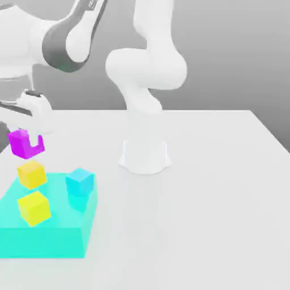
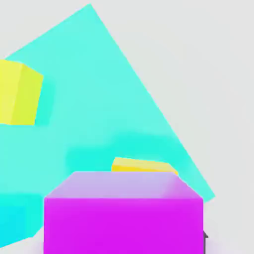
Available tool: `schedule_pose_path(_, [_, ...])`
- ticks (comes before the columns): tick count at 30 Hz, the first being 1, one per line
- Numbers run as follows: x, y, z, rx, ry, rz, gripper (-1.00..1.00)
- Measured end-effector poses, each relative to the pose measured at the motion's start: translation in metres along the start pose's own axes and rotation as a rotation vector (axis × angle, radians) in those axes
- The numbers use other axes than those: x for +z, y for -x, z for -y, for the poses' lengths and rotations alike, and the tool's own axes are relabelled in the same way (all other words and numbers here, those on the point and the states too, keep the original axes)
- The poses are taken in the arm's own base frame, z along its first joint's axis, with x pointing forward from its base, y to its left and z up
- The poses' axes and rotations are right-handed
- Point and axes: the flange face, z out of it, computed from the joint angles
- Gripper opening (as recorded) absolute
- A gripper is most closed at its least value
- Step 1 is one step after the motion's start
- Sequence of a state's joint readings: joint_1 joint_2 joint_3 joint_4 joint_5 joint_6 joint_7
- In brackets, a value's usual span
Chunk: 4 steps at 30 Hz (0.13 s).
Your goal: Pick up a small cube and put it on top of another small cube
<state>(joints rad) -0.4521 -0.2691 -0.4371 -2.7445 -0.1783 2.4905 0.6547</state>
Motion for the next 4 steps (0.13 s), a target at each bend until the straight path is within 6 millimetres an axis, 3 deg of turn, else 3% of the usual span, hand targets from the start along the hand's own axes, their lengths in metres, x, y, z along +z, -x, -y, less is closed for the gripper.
schedule_pose_path(1, [0.0086, 0.0000, -0.0013, 0.002, 0.001, -0.001, 1.00])
schedule_pose_path(4, [0.0086, 0.0000, -0.0013, 0.002, 0.001, -0.001, 1.00])
